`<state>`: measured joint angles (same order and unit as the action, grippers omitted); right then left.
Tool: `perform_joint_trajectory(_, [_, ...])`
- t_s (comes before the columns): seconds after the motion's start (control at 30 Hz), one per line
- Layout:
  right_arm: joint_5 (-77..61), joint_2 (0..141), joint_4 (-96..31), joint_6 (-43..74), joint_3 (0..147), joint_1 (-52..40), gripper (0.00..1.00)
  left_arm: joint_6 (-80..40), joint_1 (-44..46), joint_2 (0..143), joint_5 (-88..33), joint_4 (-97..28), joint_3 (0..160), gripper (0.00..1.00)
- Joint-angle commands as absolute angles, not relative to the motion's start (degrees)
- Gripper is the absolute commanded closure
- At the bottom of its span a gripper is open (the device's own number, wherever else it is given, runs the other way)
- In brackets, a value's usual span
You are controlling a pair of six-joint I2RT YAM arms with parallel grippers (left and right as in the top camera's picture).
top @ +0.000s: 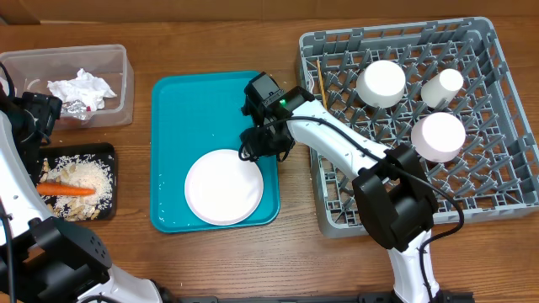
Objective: Sort waste into correct bins and load items into the dishwasher rack
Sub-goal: 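Grasp the white plate's edge with the right gripper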
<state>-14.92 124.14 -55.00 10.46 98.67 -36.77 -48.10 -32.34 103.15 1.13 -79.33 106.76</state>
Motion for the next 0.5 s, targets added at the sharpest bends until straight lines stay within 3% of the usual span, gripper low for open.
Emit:
perform_joint_trajectory(0.0, [-16.9, 124.3, -54.7, 10.8, 97.9, -36.9, 0.46, -48.9, -32.2, 103.1, 1.9, -79.4, 106.8, 0.0])
perform_joint_trajectory(0.4, [-16.9, 124.3, -51.2, 11.4, 91.3, -39.4, 0.47, -48.9, -32.2, 103.1, 1.9, -79.4, 106.8, 0.0])
perform_joint_trajectory(0.47, [-16.8, 124.3, -50.4, 12.4, 90.5, -39.7, 0.52, -48.9, -32.2, 103.1, 1.9, -79.4, 106.8, 0.0])
